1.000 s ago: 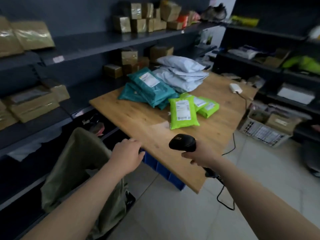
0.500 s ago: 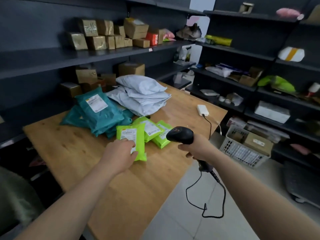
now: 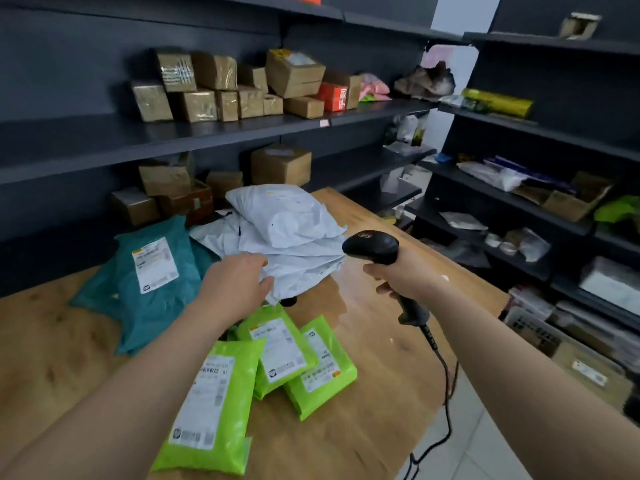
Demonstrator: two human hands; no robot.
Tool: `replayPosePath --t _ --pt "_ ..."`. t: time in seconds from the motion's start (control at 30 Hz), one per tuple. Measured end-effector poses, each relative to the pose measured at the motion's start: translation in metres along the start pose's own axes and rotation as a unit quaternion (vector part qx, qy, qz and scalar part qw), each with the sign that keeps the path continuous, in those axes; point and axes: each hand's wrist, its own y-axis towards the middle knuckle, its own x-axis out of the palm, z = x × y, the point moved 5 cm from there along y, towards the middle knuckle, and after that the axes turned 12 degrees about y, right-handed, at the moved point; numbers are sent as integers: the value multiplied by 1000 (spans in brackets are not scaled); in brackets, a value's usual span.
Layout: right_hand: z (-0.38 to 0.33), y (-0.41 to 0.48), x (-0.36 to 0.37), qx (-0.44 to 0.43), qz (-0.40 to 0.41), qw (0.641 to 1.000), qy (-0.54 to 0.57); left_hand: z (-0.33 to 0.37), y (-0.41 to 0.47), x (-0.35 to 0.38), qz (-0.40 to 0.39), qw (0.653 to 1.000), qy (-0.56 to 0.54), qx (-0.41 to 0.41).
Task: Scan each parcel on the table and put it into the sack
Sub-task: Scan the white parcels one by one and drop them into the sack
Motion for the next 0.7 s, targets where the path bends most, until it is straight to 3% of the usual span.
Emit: replayPosePath --t 0.27,0.4,0.57,0.7 --pt "-18 142 -10 11 4 994 105 -15 111 39 -60 991 -48 -113" --pt "-26 202 6 -2 -26 995 101 -17 149 64 -76 980 -68 -170" --pt "-15 252 36 51 -114 984 129 -15 180 92 -81 952 -158 -249" --pt "-4 271 52 62 -177 967 171 -12 190 100 -24 935 -192 -298"
